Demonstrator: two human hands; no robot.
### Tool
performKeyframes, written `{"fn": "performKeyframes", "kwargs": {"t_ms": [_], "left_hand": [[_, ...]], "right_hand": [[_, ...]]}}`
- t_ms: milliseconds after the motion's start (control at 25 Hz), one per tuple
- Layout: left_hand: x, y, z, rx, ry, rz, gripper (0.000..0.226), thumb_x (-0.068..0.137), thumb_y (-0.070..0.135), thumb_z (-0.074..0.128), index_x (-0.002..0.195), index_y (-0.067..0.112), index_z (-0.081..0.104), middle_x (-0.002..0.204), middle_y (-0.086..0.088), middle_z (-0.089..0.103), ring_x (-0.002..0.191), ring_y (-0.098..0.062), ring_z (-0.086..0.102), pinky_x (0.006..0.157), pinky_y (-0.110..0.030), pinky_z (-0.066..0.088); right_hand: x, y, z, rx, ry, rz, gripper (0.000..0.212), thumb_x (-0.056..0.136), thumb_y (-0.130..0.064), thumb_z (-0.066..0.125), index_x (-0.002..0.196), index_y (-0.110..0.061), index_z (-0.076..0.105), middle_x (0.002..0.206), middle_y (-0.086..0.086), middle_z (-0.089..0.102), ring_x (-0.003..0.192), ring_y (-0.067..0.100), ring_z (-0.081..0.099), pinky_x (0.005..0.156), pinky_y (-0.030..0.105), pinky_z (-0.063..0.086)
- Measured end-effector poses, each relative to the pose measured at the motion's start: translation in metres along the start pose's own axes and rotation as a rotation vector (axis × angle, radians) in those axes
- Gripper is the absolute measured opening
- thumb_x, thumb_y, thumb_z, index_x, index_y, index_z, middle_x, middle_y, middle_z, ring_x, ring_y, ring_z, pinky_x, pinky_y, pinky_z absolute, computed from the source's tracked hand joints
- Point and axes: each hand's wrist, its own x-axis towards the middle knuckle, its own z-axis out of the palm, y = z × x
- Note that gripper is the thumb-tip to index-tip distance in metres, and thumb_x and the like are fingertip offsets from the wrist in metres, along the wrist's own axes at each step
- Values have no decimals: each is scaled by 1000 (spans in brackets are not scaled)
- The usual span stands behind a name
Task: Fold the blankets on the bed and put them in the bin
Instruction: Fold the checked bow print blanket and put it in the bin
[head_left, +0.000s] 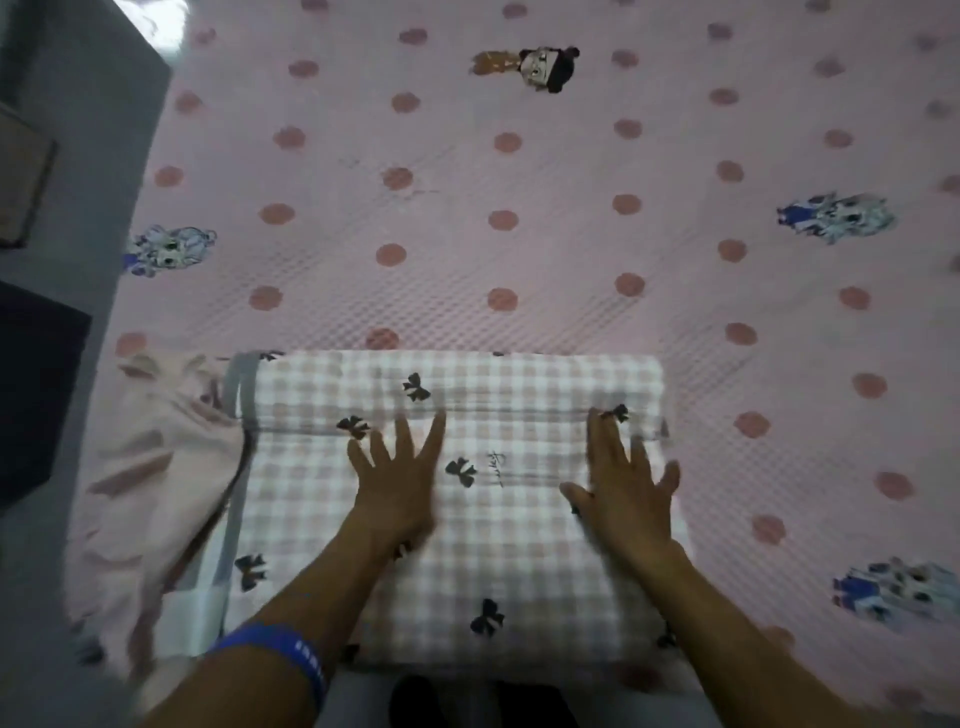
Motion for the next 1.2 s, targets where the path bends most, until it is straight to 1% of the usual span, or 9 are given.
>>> {"fn": "performKeyframes", "kwargs": {"t_ms": [80, 200, 360, 560, 760, 880, 960, 1080, 1200], "left_hand": [[13, -1, 3, 4, -69, -34, 128, 52, 28, 83, 153, 27, 5, 144, -28, 42, 122, -57, 44, 96, -76, 27], [19, -3, 8, -47, -26, -13, 117, 70, 26, 73, 150, 25, -13, 153, -32, 19, 134, -60, 23, 103, -75, 12], [22, 2, 8, -67, -146, 18, 127, 47, 22, 84, 152, 21, 13, 140, -36, 40, 120, -64, 39, 99, -77, 23], [17, -4, 2, -87, -73, -7, 112, 80, 12, 63, 149, 26, -23, 155, -33, -6, 138, -60, -1, 107, -71, -9], [-23, -35, 10, -267, 124, 48, 110, 80, 48, 69, 153, 29, -11, 162, -14, 2, 148, -36, 6, 108, -71, -3], [-78, -81, 21, -336, 339, -288, 103, 73, 64, 64, 155, 25, 14, 159, -14, 21, 145, -34, 24, 112, -67, 0], [-119, -115, 33, -463, 273, -575, 112, 64, 73, 64, 154, 27, 17, 156, -15, 26, 139, -39, 30, 111, -66, 4], [-153, -148, 52, -704, -16, -824, 129, 56, 90, 52, 150, 35, -15, 160, -12, 11, 144, -37, 18, 111, -68, 1], [-151, -168, 67, -893, -135, -804, 140, 48, 93, 55, 142, 39, -33, 162, -11, 1, 146, -38, 10, 108, -70, -9]], "right_hand": [[19, -4, 9, -26, 11, -5, 98, 93, -57, 49, 150, -30, -26, 164, -6, -14, 150, 34, 0, 112, 67, -1], [31, -10, 10, -70, -9, -22, 98, 92, -58, 49, 152, -28, -23, 165, -4, -10, 149, 36, 4, 113, 66, 0], [35, -11, 1, -103, -9, -9, 99, 89, -59, 54, 155, -26, -12, 165, -5, 1, 148, 36, 12, 112, 68, 6], [33, -25, 2, -177, -51, 71, 96, 91, -55, 53, 153, -28, -14, 165, -5, 1, 148, 37, 12, 111, 70, 6], [8, -69, -10, -210, 135, 136, 82, 87, -26, 56, 153, -22, 6, 160, 8, 23, 138, 38, 33, 112, 67, 8], [-20, -148, -2, -282, 345, -358, 91, 79, -3, 63, 154, -27, 17, 161, 9, 22, 144, 37, 25, 114, 60, 10], [-31, -223, 6, -418, 327, -798, 97, 75, 1, 64, 155, -29, 17, 162, 8, 21, 147, 37, 21, 113, 60, 10], [-37, -325, 18, -684, 108, -1190, 79, 88, -15, 45, 156, -32, 10, 165, 5, 6, 150, 37, 1, 116, 66, 0], [-23, -391, 24, -1040, 110, -1276, 98, 81, -30, 72, 155, -34, 7, 164, 9, -1, 149, 40, -8, 112, 69, -9]]}}
